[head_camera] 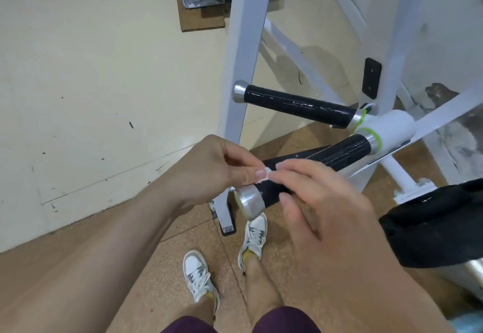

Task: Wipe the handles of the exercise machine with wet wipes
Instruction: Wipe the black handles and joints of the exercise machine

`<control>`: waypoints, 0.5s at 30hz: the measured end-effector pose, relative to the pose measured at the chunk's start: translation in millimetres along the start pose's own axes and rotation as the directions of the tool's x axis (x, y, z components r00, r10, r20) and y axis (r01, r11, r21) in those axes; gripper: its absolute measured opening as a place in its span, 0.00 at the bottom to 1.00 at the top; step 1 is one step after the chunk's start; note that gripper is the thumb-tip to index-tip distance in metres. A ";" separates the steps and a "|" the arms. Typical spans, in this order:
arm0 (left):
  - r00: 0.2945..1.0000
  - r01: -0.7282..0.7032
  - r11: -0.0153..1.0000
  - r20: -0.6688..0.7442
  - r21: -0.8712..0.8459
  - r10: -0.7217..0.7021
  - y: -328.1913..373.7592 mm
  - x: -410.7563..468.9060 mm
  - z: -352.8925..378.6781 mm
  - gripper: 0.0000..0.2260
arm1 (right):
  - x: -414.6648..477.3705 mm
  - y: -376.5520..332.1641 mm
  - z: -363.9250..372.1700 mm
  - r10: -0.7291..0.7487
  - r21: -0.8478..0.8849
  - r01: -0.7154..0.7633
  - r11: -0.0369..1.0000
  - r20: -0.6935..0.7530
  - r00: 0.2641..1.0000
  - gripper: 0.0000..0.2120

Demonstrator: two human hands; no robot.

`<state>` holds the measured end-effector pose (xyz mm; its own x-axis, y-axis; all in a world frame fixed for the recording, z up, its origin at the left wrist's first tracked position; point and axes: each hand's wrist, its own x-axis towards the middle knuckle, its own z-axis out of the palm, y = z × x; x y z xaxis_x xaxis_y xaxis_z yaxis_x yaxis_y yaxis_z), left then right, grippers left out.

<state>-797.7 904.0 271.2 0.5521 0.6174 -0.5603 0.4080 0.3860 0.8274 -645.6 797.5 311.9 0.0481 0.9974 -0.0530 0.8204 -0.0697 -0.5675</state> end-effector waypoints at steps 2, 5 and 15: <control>0.999 0.002 0.999 0.040 0.038 -0.004 1.4 -6.2 -4.6 0.06 | 23.7 0.1 -11.5 0.029 0.065 -0.033 0.997 0.057 0.998 0.08; 0.998 -0.031 0.996 -0.055 0.079 0.036 1.7 -11.2 -3.8 0.07 | 65.2 -0.1 -20.4 0.060 0.146 -0.138 0.980 0.445 0.893 0.03; 0.978 0.007 0.992 -0.204 -0.125 -0.032 -15.3 -28.7 4.7 0.06 | 131.8 -4.8 0.0 -0.034 0.001 0.060 0.998 0.842 0.538 0.02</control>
<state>-816.3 877.2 274.4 0.3788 0.7314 -0.5670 0.3176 0.4727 0.8220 -643.3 929.3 307.6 -0.4816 0.5251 -0.7016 0.8210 -0.0096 -0.5708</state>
